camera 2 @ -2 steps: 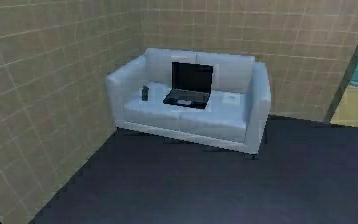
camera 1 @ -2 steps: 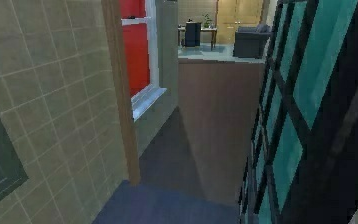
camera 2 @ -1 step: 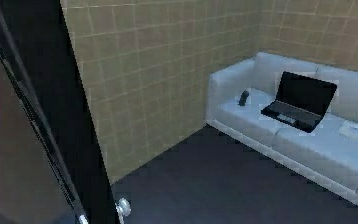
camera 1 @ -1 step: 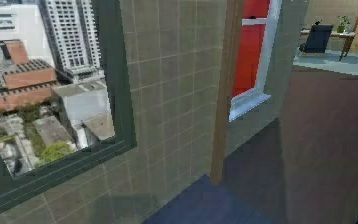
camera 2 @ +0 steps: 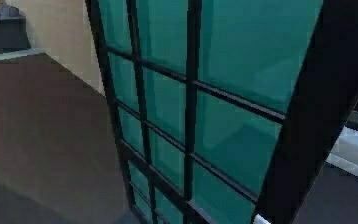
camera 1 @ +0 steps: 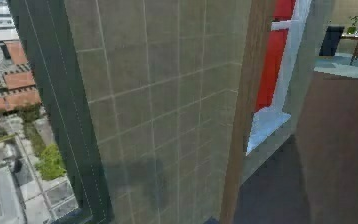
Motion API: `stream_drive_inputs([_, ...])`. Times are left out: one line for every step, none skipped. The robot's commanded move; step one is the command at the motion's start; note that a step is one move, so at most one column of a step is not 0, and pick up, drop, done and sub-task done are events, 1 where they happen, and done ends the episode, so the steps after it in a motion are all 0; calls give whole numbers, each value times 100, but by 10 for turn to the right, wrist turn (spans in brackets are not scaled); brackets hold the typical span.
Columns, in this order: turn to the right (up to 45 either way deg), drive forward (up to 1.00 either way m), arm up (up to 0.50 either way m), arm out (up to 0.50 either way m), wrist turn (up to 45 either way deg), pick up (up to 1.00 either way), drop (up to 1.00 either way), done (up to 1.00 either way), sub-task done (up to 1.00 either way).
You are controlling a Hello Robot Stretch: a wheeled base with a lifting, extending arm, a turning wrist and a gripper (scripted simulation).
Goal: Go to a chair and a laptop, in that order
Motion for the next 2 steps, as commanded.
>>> stream_drive_inputs([420,0,0,0,0,0,0,0,0])
stream_drive_inputs([0,100,0,0,0,0,0,0,0])
